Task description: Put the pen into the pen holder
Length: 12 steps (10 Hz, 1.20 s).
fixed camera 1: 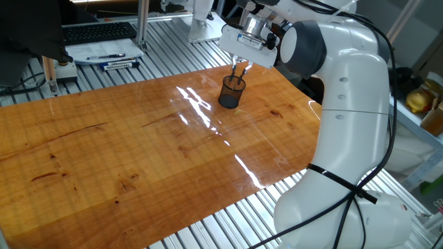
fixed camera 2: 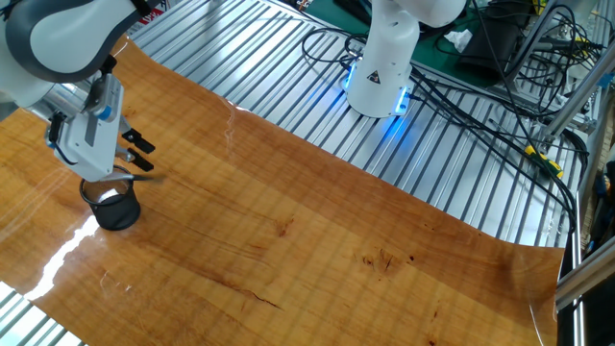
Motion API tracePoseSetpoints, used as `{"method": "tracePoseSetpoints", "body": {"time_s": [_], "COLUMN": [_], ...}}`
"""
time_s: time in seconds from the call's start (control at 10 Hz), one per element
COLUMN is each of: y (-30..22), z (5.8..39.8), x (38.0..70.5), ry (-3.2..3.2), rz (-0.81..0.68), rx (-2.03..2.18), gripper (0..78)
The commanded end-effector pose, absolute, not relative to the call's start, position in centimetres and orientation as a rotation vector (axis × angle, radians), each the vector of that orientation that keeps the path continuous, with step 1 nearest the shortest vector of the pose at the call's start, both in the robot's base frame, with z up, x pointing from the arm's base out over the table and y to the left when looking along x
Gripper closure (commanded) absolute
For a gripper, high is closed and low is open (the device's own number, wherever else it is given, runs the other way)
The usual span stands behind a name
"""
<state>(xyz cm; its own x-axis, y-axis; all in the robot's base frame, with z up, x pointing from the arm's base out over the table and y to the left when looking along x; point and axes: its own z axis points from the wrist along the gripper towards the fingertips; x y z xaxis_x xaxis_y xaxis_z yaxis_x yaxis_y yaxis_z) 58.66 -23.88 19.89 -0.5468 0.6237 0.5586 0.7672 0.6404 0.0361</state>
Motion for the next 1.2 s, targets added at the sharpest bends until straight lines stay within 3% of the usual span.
{"method": "tracePoseSetpoints", "body": {"time_s": [0.1, 1.2], "y": [-23.95, -23.93], "z": [20.06, 20.06], "x": [58.70, 58.67], "ry": [-2.358, -2.411], "rz": [-0.378, -0.347], "rx": [-1.087, -1.052], "gripper": [0.1, 0.1]}}
